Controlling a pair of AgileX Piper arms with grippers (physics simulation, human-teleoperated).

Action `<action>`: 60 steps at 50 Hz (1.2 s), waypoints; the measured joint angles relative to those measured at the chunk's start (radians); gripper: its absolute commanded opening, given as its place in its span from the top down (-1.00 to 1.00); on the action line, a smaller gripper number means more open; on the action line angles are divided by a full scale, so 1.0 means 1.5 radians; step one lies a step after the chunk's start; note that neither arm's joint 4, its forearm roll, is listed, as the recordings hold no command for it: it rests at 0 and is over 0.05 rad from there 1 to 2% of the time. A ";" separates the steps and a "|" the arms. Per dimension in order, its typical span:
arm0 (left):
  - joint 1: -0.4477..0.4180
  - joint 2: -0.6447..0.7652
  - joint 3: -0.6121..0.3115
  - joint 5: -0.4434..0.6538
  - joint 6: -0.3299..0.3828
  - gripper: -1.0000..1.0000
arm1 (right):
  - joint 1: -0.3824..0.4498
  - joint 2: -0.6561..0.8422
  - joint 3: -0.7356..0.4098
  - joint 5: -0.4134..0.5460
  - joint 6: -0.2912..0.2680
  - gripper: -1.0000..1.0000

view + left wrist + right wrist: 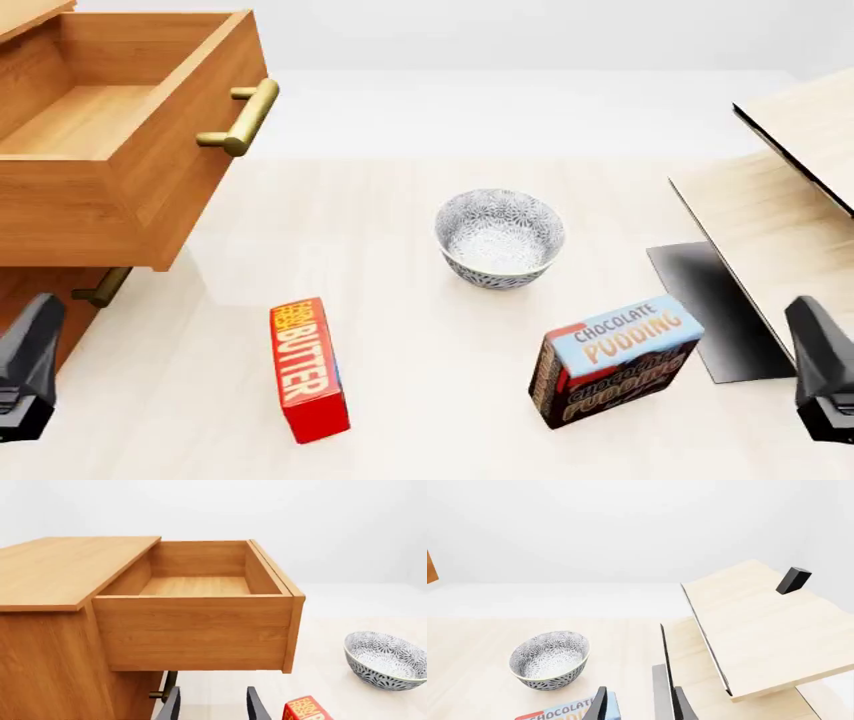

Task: Close the top drawer of the cabinet.

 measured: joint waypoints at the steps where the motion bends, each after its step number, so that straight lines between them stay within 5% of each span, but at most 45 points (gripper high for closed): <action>1: 0.000 0.001 0.001 0.000 0.000 -1.00 | 0.000 0.000 0.000 0.000 0.000 -1.00; 25: -0.031 -0.001 0.005 0.000 0.023 -1.00 | 0.000 0.003 -0.003 0.000 -0.002 -1.00; 60: -0.330 -0.001 -0.101 0.111 0.046 -1.00 | 0.000 0.003 -0.003 0.000 -0.002 -1.00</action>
